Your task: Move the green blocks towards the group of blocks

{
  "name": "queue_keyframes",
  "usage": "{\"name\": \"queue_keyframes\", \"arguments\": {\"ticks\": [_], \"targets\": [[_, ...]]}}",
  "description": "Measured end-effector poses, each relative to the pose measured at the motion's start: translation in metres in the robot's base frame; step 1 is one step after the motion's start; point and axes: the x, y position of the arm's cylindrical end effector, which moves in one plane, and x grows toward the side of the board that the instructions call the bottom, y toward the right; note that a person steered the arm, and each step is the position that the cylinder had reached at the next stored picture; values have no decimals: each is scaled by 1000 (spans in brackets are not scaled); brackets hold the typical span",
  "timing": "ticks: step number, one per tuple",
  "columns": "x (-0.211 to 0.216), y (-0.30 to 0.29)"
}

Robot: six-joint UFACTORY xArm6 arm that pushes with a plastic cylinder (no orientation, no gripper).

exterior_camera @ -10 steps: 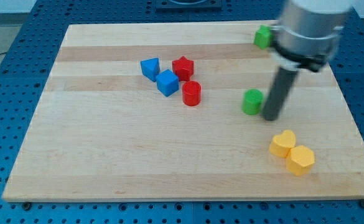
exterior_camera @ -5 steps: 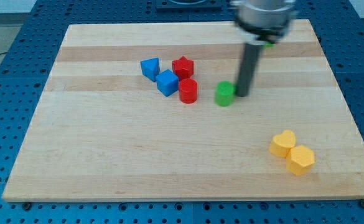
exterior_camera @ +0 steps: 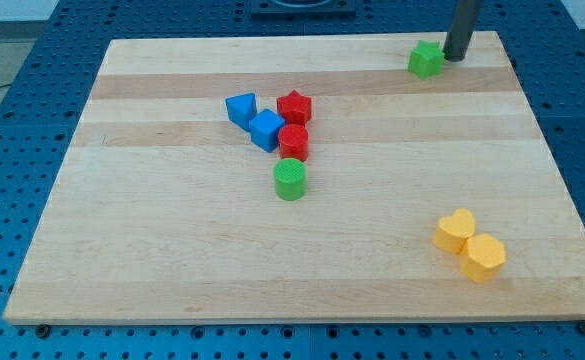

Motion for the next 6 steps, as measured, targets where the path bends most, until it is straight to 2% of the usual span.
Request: {"name": "queue_keyframes", "arguments": {"ticks": [1,3,4,5,6], "targets": [[17,-115],[116,-263],[103,-281],[51,-234],[53,-182]]}}
